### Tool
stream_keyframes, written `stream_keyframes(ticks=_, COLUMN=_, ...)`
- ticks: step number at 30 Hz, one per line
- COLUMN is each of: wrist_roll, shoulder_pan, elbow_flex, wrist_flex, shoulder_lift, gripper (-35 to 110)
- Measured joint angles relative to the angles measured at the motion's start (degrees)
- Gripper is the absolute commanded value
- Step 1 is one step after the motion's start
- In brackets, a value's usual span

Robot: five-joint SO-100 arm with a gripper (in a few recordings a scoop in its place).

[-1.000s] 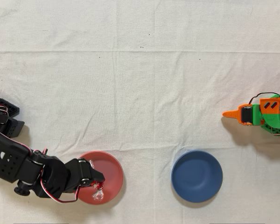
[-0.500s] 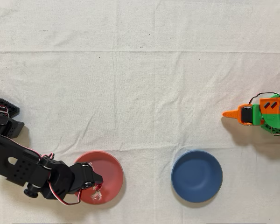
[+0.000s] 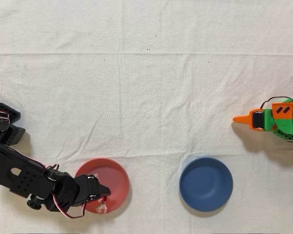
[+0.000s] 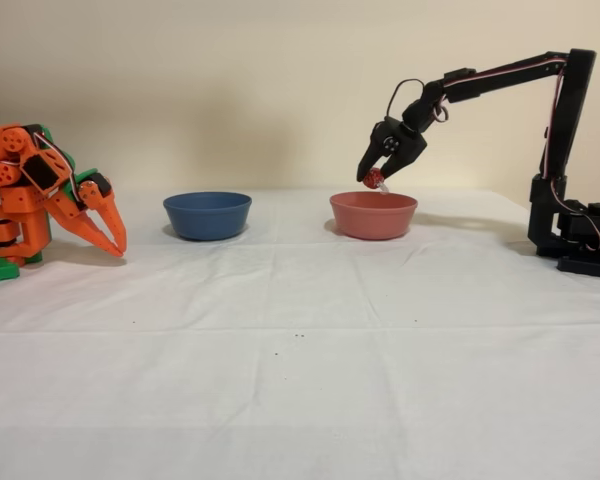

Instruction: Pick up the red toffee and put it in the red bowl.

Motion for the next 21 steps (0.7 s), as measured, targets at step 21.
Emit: stream_keyframes(ticks=21, wrist_roll=5.36, shoulder_pan=0.26, elbow_flex=0.26, wrist_flex=-2.90, shoulder_lift=0.09, gripper=33)
